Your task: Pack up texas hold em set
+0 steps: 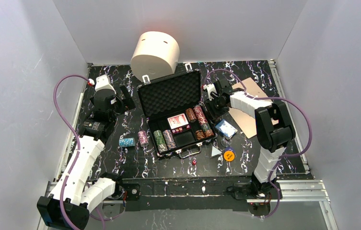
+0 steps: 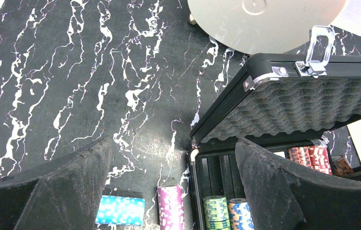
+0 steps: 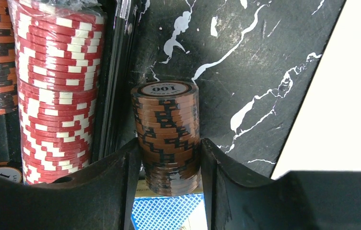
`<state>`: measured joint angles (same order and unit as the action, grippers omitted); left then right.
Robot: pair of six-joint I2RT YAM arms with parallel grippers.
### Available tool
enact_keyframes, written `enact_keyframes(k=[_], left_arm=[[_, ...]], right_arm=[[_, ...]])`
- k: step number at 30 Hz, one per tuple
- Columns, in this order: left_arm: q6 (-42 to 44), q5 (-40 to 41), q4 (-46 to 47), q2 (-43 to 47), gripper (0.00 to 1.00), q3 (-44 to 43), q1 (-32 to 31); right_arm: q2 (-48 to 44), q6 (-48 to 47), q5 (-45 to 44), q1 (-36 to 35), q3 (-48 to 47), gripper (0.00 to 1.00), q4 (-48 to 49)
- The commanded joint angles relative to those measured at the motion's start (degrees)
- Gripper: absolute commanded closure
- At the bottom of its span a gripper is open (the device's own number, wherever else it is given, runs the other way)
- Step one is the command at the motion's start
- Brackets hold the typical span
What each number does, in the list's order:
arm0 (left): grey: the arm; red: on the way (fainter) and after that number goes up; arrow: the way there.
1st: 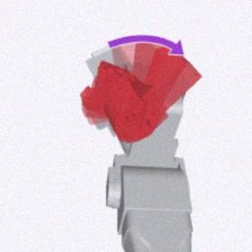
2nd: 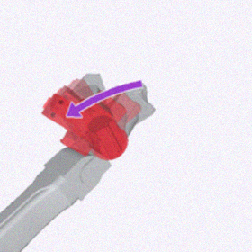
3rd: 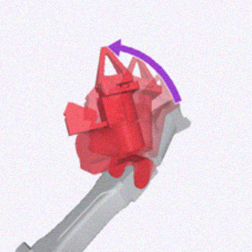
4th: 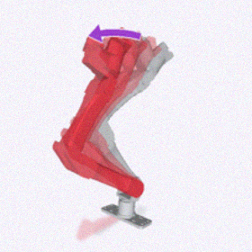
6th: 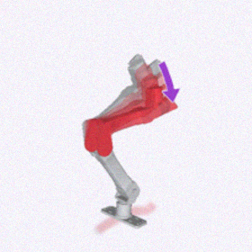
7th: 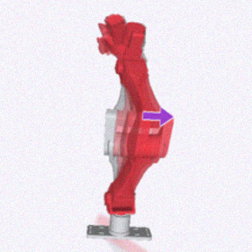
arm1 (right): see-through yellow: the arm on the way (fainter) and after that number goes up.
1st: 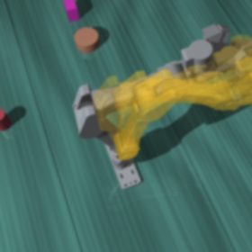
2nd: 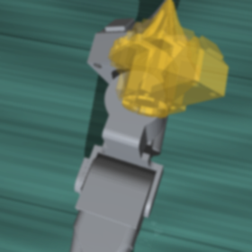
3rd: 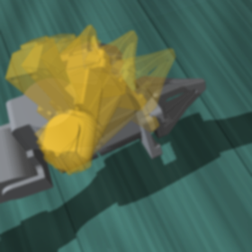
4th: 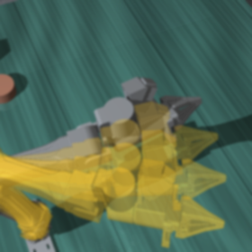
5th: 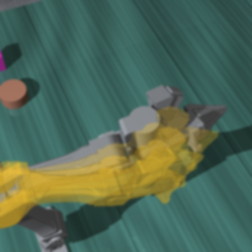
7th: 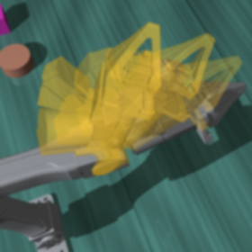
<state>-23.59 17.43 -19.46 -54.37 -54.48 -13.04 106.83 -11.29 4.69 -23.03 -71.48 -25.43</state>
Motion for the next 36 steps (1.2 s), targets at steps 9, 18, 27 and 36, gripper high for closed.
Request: enact_keyframes(k=[9,18,27,36], left_arm=[[-1.08,0.07,-0.27,0.14,0.02,-1.36,-0.17],[-2.07,-0.27,-0.30,0.62,0.02,-0.81,-0.17],[-2.71,-0.67,-0.31,1.28,0.02,-0.11,-0.17],[-3.04,-0.57,-0.98,2.28,0.02,0.51,-0.23]], right_arm=[[-11.08,1.73,-4.32,-0.56,2.24,0.67,5.51],[-18.97,10.59,1.05,-0.61,3.54,0.68,6.26],[-22.66,25.71,7.09,-5.57,4.90,0.68,8.74],[-19.33,34.12,-2.63,-13.07,4.93,0.68,7.51]])
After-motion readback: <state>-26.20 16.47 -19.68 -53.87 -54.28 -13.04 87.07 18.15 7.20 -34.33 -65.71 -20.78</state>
